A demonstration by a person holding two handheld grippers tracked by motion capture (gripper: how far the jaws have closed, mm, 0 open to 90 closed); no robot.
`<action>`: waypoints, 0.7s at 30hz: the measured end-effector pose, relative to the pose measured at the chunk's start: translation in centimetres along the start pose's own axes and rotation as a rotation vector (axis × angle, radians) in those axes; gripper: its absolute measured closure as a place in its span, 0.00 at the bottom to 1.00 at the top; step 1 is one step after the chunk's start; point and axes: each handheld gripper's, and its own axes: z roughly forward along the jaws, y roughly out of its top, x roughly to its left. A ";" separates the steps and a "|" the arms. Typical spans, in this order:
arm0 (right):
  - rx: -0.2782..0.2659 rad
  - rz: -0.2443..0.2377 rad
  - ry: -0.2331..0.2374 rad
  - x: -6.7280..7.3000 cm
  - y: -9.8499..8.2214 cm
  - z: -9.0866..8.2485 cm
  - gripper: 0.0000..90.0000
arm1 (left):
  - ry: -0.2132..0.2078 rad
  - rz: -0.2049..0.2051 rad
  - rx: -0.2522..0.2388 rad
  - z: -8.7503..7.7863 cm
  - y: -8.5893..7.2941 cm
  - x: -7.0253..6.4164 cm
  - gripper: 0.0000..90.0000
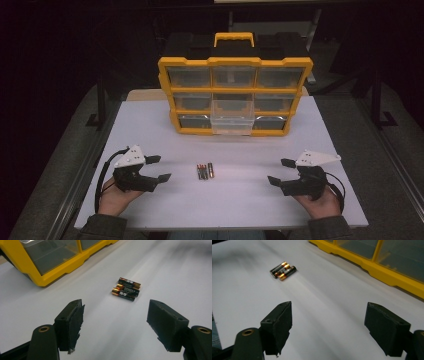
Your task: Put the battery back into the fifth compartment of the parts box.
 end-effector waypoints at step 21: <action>0.125 -0.062 0.112 4.5 6.4 4.7 0.47 | -0.001 -0.005 -0.005 0.1 -0.5 0.1 0.32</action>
